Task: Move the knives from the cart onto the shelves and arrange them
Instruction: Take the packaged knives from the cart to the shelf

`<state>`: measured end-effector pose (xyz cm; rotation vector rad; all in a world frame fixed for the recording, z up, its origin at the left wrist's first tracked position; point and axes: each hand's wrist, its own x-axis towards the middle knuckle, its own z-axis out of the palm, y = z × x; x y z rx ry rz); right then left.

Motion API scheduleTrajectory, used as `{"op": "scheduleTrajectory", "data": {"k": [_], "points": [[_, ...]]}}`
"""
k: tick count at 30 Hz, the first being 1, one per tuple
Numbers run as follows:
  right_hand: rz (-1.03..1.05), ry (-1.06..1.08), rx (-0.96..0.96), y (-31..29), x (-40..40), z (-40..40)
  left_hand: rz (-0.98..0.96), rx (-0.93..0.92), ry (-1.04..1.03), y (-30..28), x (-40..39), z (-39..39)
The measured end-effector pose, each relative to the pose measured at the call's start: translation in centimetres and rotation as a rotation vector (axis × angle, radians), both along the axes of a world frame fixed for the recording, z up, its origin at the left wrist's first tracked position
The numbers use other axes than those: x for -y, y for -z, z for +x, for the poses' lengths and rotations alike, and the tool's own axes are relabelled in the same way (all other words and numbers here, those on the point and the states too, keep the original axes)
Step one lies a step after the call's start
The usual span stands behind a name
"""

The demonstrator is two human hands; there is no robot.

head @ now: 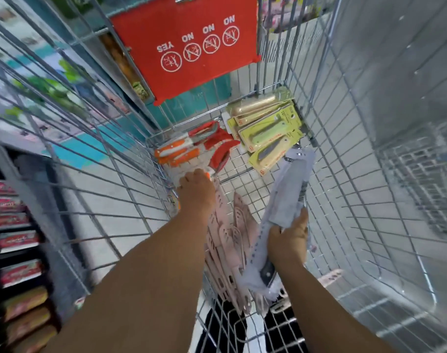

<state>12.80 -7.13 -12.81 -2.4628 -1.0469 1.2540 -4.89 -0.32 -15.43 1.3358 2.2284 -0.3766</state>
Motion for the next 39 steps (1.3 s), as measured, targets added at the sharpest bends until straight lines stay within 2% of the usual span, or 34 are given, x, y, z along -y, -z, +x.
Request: {"op": "scheduleTrajectory", "data": {"k": [6, 10, 16, 19, 23, 25, 26, 28, 29, 30, 32, 39], "points": [[0.021, -0.073, -0.018, -2.3, 1.3, 1.9, 0.064, 0.102, -0.160, -3.9, 4.0, 5.1], [-0.080, -0.195, -0.040, -5.2, 1.1, 3.6, 0.134, 0.119, -0.259, -7.4, 5.7, 6.9], [0.167, -0.347, -0.184, -10.2, 0.7, 6.9, 0.257, 0.154, -0.425, -14.8, 8.2, 10.1], [0.270, -0.429, -0.267, -13.2, 0.3, 7.5, 0.412, 0.159, -0.534, -19.1, 9.8, 11.6], [0.391, -0.544, -0.373, -18.2, 0.5, 6.8, 0.543, 0.054, -0.551, -25.3, 12.3, 12.3], [0.452, -0.595, -0.425, -20.7, 1.1, 5.9, 0.663, 0.007, -0.627, -27.7, 14.1, 11.8], [0.484, -0.620, -0.455, -22.0, 1.6, 5.4, 0.728, 0.077, -0.683, -29.1, 15.1, 11.6], [0.534, -0.683, -0.517, -24.4, 3.0, 4.2, 0.816, 0.033, -0.659, -31.3, 17.7, 11.0], [0.548, -0.720, -0.540, -25.7, 3.9, 3.5, 0.852, 0.050, -0.720, -32.8, 18.9, 10.7], [0.566, -0.759, -0.557, -26.8, 4.9, 2.7, 0.836, -0.013, -0.743, -33.8, 20.3, 10.2], [0.596, -0.832, -0.572, -28.9, 7.2, 0.9, 0.839, -0.112, -0.807, -36.0, 23.6, 9.7], [0.642, -1.113, -0.741, -34.9, 19.5, -5.4, 1.037, -0.305, -0.981, -41.7, 39.7, 7.8]]}}
